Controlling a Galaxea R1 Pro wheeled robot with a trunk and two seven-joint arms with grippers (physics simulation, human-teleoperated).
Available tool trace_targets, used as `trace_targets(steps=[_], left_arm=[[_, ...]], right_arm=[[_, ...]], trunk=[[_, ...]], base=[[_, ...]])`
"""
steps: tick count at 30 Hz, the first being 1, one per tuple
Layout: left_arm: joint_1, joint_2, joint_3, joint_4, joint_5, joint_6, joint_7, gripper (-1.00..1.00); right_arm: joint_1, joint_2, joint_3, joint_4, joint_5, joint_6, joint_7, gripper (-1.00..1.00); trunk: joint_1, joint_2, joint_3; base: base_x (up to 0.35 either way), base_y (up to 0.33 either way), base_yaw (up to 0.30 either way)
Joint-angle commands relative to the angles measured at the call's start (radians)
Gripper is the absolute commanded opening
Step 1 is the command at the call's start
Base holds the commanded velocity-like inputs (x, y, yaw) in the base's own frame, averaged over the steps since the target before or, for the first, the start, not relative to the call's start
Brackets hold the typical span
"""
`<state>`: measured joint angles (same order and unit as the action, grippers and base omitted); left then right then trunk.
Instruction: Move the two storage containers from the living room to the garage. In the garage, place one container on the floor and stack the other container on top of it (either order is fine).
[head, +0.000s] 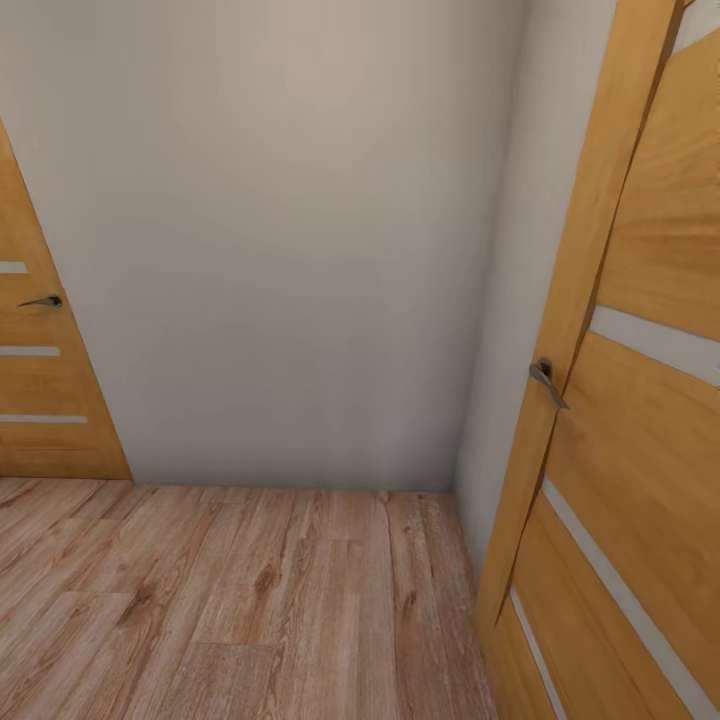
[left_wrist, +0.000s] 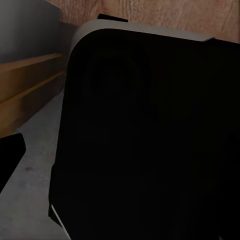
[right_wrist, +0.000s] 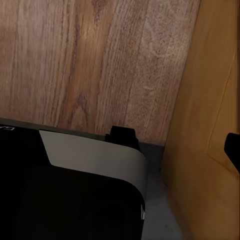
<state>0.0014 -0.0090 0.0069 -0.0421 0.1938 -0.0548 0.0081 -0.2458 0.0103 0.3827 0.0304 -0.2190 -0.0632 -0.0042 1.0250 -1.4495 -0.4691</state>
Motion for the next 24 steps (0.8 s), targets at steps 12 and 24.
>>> trace_targets(steps=[12,24], left_arm=[[0.000,0.001,0.001,-0.001,0.007,-0.002,0.001,1.00],[0.000,0.001,0.001,-0.001,0.007,-0.002,0.001,1.00]], right_arm=[[-0.001,0.002,0.011,0.002,-0.008,-0.003,-0.014,1.00],[-0.001,-0.001,0.012,0.002,-0.008,-0.005,-0.016,1.00]], trunk=[[0.000,0.000,-0.001],[0.000,0.000,-0.001]], base=[[0.000,-0.017,0.000],[0.000,0.000,0.168]])
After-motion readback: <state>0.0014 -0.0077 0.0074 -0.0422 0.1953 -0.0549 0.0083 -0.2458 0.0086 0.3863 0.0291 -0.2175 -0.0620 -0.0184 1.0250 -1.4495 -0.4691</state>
